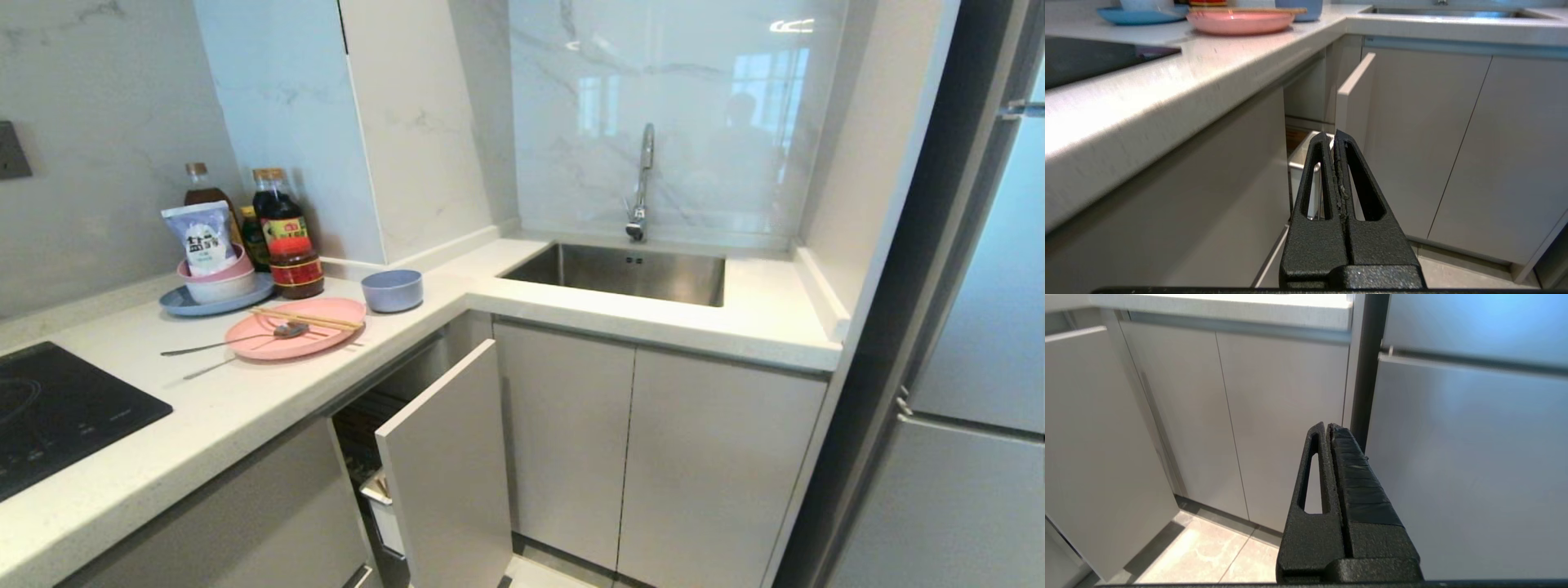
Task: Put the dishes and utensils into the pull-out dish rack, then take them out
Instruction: Open the cupboard
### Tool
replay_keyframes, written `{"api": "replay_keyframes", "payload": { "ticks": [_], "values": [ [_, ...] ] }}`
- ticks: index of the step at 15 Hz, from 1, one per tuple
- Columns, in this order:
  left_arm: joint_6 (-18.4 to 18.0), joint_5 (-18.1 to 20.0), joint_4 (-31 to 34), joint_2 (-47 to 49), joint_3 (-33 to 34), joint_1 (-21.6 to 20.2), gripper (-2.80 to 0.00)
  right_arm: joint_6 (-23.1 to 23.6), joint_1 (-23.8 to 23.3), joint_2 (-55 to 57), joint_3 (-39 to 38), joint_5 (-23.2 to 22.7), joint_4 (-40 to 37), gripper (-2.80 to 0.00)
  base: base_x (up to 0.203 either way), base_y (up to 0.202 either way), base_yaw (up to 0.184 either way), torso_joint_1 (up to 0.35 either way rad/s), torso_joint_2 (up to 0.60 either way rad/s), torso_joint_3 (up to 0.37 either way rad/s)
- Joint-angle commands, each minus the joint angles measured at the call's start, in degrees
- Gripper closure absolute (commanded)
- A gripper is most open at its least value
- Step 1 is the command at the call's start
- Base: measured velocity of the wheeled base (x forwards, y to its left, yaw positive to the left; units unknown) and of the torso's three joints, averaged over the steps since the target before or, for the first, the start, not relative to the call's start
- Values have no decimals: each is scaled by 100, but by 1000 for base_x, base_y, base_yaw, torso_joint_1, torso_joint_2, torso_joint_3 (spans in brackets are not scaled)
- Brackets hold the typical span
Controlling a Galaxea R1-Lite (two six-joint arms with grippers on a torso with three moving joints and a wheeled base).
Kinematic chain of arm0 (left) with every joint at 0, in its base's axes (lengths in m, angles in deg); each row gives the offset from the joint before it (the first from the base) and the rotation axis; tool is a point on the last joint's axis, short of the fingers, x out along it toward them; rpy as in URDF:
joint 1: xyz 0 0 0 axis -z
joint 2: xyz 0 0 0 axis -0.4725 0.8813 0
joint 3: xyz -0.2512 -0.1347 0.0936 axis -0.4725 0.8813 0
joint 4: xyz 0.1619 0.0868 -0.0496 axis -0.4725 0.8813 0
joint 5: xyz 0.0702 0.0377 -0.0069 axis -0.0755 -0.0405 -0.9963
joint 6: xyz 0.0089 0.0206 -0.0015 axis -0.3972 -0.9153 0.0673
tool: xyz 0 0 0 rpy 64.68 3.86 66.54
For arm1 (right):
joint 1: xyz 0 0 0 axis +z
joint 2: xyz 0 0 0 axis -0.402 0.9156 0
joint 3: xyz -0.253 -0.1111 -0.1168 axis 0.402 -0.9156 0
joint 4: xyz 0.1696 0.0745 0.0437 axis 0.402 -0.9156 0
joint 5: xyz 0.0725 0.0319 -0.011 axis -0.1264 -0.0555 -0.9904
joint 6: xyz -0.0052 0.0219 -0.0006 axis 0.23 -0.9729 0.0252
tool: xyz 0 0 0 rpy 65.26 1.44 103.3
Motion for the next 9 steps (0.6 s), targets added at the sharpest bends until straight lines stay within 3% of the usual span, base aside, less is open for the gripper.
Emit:
{"api": "replay_keyframes", "payload": {
  "ticks": [1, 4, 9],
  "values": [
    [0, 0, 0, -1, 0, -2, 0, 3, 0, 2, 0, 1, 1, 0, 0, 0, 0, -213, 501, 273],
    [0, 0, 0, -1, 0, -2, 0, 3, 0, 2, 0, 1, 1, 0, 0, 0, 0, -150, 349, 191],
    [0, 0, 0, -1, 0, -2, 0, 3, 0, 2, 0, 0, 1, 0, 0, 0, 0, -17, 45, 25]
  ]
}}
